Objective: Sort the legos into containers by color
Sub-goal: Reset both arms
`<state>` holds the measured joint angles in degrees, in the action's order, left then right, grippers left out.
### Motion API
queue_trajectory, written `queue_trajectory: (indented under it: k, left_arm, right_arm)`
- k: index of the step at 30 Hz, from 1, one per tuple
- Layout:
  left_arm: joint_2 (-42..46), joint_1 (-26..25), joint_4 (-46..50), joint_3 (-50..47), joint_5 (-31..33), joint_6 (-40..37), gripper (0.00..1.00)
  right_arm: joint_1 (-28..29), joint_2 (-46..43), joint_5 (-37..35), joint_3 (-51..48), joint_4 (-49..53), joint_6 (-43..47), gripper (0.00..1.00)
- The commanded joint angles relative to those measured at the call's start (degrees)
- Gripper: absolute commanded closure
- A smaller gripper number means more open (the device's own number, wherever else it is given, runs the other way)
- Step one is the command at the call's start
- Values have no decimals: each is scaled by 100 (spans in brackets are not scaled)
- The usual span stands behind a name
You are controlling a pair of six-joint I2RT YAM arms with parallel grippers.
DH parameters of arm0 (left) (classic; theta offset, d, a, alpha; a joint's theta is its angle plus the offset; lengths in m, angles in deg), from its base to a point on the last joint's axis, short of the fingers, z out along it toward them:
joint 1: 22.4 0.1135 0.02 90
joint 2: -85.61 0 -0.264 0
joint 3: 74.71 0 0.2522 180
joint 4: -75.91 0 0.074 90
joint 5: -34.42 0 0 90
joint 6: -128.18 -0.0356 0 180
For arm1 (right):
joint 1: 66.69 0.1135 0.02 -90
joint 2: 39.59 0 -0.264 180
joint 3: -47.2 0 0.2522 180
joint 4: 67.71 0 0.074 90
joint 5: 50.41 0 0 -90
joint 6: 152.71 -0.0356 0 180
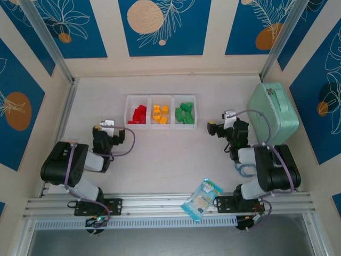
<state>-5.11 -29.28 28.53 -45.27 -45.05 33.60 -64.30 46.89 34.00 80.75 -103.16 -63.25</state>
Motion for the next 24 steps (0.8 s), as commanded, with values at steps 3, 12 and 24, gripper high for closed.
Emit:
queue_trajectory:
  k: [3, 12, 24]
  left_arm:
    - [121, 288, 808, 602, -764, 177, 3]
    - [106, 277, 734, 585, -701, 178, 0]
    - [107, 274, 736, 585, -709, 185, 1]
  right_arm:
    - [-304, 44, 371, 311, 123, -492, 1]
    - [-166, 63, -137, 391, 281, -503, 1]
    - [-231, 80, 46, 423, 317, -527, 1]
